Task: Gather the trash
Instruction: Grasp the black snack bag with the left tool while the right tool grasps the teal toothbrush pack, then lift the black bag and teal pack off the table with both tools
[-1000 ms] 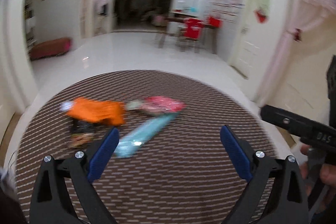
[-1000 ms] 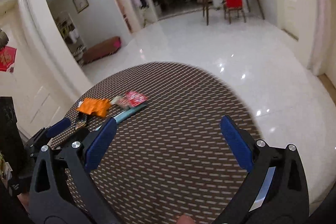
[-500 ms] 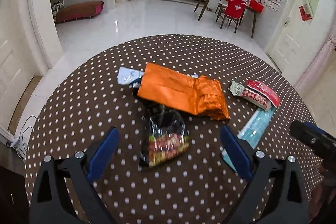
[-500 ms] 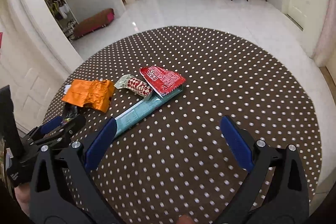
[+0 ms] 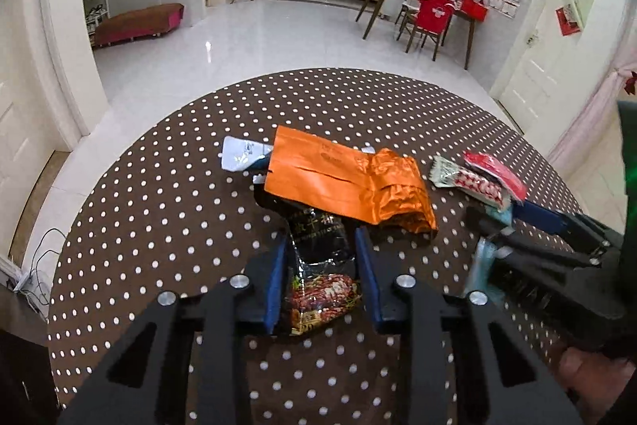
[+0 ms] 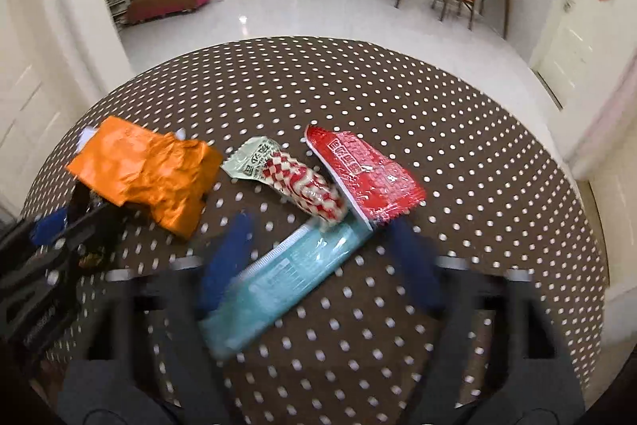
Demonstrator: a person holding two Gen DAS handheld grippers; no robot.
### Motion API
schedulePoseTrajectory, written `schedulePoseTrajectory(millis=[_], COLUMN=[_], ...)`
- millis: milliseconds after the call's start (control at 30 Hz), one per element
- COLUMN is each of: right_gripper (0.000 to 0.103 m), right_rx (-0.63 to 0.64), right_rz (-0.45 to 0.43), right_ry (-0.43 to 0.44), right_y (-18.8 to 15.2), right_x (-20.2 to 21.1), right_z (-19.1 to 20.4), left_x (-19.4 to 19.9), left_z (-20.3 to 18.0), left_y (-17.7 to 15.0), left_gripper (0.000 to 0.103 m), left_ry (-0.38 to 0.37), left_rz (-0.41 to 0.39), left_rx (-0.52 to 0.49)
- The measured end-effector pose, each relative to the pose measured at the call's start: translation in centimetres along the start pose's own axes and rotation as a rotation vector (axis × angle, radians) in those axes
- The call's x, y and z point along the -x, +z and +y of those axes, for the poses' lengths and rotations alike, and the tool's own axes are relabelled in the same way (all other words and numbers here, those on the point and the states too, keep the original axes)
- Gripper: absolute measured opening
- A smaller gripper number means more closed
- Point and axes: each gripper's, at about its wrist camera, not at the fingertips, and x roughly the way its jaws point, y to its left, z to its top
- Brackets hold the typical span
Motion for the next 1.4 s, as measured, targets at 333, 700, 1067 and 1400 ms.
schedulePoseTrajectory(millis=[333,700,1067,1400], right_gripper=[0.018,0.013,0.016,0.008], right_rx=[-0.051,-0.127,0.063,0.014], right_rz=[0.002,-0.045,-0.04,-0.082], right_ry=[0.141,0.243,0.11,0.215], right_y=[-5.2,-9.5,-11.1,-13.4], right_x=[4.0,8.3,9.9,13.2], right_z=[-8.5,-13.0,-9.0,-11.8], left_x=[3.0,6.6,8.0,8.4], left_z=[0.8,-2.0,-5.9,-7.8], left_y=[-3.3,-7.8,-8.9,-9.0], left_gripper=[0.031,0.03,0.031,0.031], left_ry=[-0.064,-0.16,-0.199,-0.233], left_rz=[-0.018,-0.03,-0.059,-0.07], left_rx=[0.01,-0.02,-0.058,-0.09])
